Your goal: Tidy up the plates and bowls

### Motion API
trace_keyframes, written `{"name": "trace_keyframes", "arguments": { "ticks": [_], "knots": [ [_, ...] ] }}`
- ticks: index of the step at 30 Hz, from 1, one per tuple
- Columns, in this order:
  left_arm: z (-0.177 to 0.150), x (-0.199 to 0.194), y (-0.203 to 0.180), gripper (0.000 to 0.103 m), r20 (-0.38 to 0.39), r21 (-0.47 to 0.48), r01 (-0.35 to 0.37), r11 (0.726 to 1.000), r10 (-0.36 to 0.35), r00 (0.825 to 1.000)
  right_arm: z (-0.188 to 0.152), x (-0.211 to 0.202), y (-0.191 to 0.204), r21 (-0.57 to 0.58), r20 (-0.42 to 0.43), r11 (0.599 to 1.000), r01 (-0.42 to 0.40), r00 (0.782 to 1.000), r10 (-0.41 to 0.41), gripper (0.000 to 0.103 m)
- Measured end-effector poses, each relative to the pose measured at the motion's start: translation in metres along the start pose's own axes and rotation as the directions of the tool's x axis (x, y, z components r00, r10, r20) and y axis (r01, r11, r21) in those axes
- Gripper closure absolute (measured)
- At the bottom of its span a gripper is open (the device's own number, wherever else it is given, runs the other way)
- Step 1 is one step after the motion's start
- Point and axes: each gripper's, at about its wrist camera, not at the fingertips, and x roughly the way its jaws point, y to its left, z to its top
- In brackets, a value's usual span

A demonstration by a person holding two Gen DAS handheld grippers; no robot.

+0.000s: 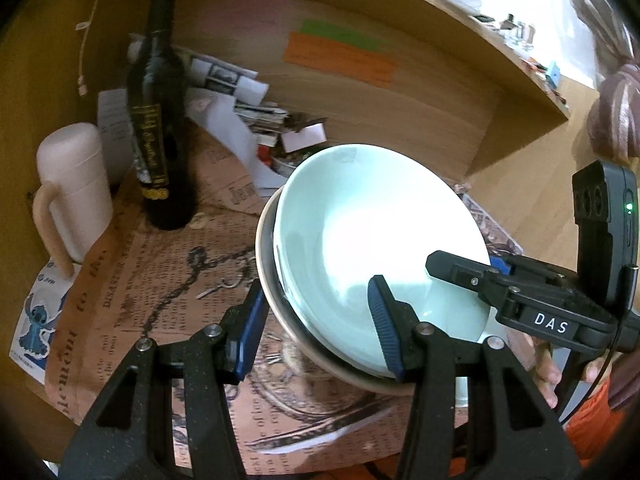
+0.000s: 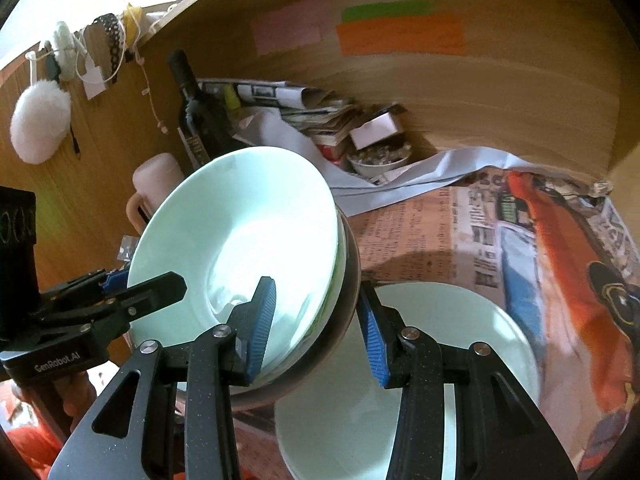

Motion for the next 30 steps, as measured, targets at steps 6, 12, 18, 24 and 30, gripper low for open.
{"name": "trace_keyframes", "arguments": {
  "ticks": [6,12,18,24,30],
  "knots": [
    [0.000,0.004,-0.022,0.052,-0.002,0.033,0.028,0.999,-0.028,1.000,-0.007,-0.017,-0.013,0.015,0.030,0.999,0.037,0.999,-0.037,0.065],
    [-0.001,0.009,-0.043,0.052,-0.013,0.060,0.049,0.997,-0.048,0.999,-0.015,-0.031,-0.027,0.037,0.042,0.998,0.059,0.997,-0.060,0.065],
    [-0.007,0.014,-0.065,0.052,-0.032,0.090,0.072,0.993,-0.070,0.997,-0.024,-0.047,-0.041,0.057,0.051,0.995,0.085,0.995,-0.088,0.065],
    [-0.013,0.020,-0.082,0.052,-0.050,0.109,0.092,0.990,-0.087,0.995,-0.034,-0.057,-0.053,0.081,0.048,0.991,0.107,0.993,-0.111,0.065],
    [-0.020,0.029,-0.089,0.052,-0.082,0.107,0.103,0.989,-0.095,0.992,-0.043,-0.057,-0.062,0.106,0.028,0.988,0.114,0.993,-0.117,0.065]
  ]
}}
